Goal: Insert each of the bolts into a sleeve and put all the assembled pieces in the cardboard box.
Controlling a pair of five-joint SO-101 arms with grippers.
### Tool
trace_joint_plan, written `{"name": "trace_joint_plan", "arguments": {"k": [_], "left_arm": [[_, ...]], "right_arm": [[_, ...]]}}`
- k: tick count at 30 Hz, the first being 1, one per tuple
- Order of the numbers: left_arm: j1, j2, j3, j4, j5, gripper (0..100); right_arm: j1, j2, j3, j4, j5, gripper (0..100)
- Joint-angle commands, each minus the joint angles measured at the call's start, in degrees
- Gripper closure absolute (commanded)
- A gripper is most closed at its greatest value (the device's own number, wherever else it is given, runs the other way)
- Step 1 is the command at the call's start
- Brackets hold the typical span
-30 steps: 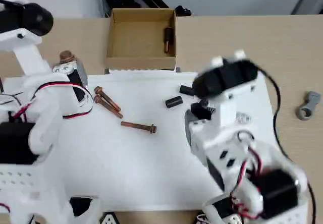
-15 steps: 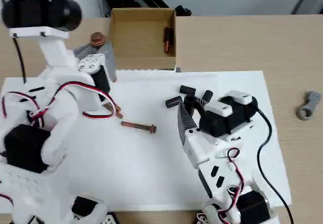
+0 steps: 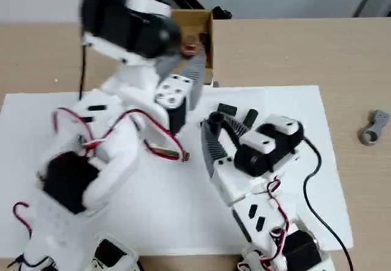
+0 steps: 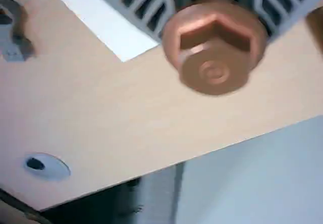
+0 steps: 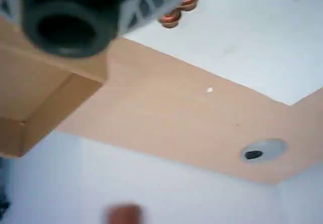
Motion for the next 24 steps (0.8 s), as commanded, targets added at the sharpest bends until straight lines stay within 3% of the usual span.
{"name": "trace_joint_plan", "arguments": {"k": [1,10,24], "left_arm": [[0.8,-1.1,2.5,-4.2,-0.5,100],[6.5,-1.1,9.5,-5.3,3.4,100],[4.4,-5.6,11.3,-5.2,4.0,100]], "right_arm": [[-0.7,-0.3,-0.4,-1.8,0.7,99.6],[-1.0,-0.3,-0.3,-1.4,0.9,99.6],[-1.0,-0.3,0.5,-1.3,0.9,99.6]]}}
